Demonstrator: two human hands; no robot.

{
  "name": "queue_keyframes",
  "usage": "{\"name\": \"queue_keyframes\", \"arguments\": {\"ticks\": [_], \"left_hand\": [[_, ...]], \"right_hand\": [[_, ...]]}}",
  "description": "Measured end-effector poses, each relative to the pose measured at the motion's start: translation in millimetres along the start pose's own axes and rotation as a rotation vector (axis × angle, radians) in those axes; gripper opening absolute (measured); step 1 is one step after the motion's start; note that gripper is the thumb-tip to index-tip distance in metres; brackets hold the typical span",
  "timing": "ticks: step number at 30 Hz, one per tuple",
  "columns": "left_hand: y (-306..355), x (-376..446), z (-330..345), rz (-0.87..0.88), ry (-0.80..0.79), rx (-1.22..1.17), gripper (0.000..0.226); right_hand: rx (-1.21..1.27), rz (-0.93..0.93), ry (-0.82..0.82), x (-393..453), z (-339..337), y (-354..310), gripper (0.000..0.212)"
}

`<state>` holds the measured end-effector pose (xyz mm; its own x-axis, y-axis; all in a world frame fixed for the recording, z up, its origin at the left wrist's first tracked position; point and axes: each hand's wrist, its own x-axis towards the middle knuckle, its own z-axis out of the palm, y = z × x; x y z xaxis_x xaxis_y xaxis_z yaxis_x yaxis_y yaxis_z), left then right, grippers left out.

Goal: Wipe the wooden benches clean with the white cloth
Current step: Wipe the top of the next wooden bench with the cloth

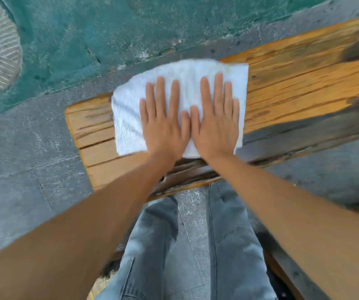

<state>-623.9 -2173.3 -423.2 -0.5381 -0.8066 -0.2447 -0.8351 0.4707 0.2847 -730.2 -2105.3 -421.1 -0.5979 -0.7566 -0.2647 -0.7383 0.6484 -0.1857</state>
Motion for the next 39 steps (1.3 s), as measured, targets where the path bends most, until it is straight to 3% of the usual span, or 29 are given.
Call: {"name": "queue_keyframes", "arguments": {"ticks": [5, 8, 13, 17, 20, 23, 27, 34, 39], "left_hand": [[18, -136, 35, 0.073, -0.152, 0.066, 0.066], [26, -170, 41, 0.082, -0.235, 0.083, 0.065], [32, -110, 20, 0.12, -0.256, 0.072, 0.062], [53, 4, 2, 0.261, -0.186, 0.038, 0.057], [90, 84, 0, 0.194, -0.209, 0.055, 0.057], [118, 107, 3, 0.074, -0.252, 0.105, 0.057], [126, 55, 14, 0.106, -0.171, 0.138, 0.06], [120, -105, 46, 0.226, -0.28, 0.16, 0.062], [128, -94, 47, 0.181, -0.314, 0.075, 0.059]], "right_hand": [[0.034, 0.111, -0.077, -130, 22, 43, 0.065], [0.105, 0.168, -0.126, -154, 29, 50, 0.068], [0.257, 0.321, -0.118, -113, 19, 34, 0.063], [0.225, 0.558, 0.049, -12, -3, 28, 0.063], [0.178, 0.473, 0.125, 67, -26, 56, 0.059], [0.114, 0.276, 0.131, 97, -40, 85, 0.056], [0.094, 0.157, 0.143, 58, -32, 106, 0.057], [0.166, 0.276, 0.018, -112, 14, 139, 0.058], [0.181, 0.22, -0.007, -101, 9, 157, 0.058]]}}
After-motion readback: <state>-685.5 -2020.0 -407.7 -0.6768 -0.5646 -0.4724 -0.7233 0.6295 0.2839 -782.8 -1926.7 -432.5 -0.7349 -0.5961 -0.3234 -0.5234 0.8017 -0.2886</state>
